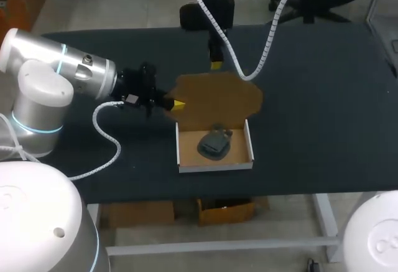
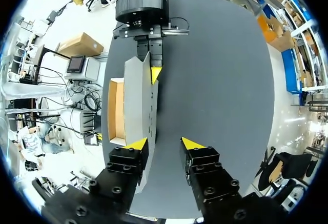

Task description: Assemble the packaging by folding the flat box into shape, placing the metal phone stand inside, and closing the box properly

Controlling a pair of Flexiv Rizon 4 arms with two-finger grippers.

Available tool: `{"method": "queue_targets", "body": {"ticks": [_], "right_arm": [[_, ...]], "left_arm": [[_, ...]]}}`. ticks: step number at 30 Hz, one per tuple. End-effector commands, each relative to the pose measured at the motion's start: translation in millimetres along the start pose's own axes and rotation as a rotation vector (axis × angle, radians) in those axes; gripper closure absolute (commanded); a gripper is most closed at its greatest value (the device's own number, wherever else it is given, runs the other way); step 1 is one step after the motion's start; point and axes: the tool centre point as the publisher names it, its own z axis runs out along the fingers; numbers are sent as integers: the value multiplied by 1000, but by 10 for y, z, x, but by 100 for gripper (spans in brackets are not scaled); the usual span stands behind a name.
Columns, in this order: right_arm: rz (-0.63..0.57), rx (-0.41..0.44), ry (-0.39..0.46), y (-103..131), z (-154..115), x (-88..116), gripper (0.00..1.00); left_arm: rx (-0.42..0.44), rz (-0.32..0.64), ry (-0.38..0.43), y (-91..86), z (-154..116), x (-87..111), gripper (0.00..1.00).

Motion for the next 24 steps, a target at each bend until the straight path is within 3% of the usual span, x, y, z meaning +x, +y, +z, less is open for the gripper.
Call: {"method": "queue_targets", "body": {"ticks": [1,24], "right_arm": [[-6,-6,2,3,42,57,63],[-26,4,22,18,132,291,66]], "left_arm": [[1,1,0,10,8,3,100],[1,1,0,10,8,3,100]]}}
